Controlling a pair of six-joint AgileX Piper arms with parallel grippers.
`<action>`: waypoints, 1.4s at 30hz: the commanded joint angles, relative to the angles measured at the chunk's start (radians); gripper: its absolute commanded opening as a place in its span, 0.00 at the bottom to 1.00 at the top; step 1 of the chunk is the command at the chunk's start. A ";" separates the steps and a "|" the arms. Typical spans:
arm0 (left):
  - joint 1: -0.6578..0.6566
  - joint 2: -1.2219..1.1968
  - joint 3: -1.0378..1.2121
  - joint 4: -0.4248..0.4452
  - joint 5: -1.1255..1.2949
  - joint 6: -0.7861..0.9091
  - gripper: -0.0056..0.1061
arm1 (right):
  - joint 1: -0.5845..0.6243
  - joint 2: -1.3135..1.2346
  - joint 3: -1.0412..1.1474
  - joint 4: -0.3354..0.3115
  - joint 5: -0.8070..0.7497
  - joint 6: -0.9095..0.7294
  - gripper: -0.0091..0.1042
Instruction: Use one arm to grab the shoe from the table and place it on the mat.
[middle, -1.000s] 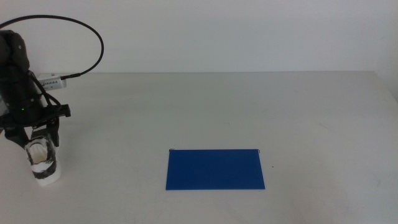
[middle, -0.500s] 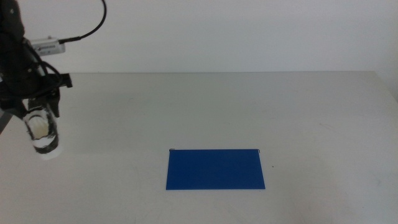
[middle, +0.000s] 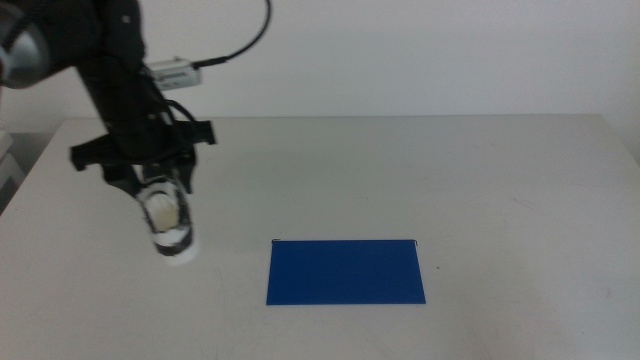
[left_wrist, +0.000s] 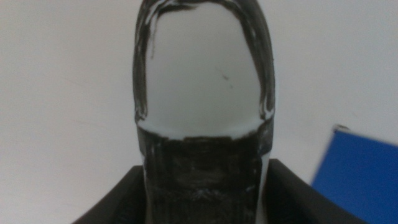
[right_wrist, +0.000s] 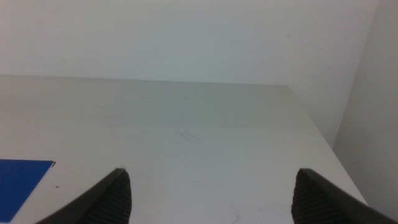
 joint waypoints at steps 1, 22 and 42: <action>-0.045 -0.039 -0.031 -0.012 0.091 -0.041 0.18 | -0.005 -0.021 -0.010 -0.008 -0.079 -0.013 0.67; -0.387 0.245 -0.304 -0.131 0.091 -0.124 0.18 | -0.005 -0.021 -0.010 -0.008 -0.079 -0.013 0.67; -0.405 0.241 -0.304 0.020 0.089 -0.120 0.18 | -0.005 -0.021 -0.010 -0.008 -0.079 -0.013 0.67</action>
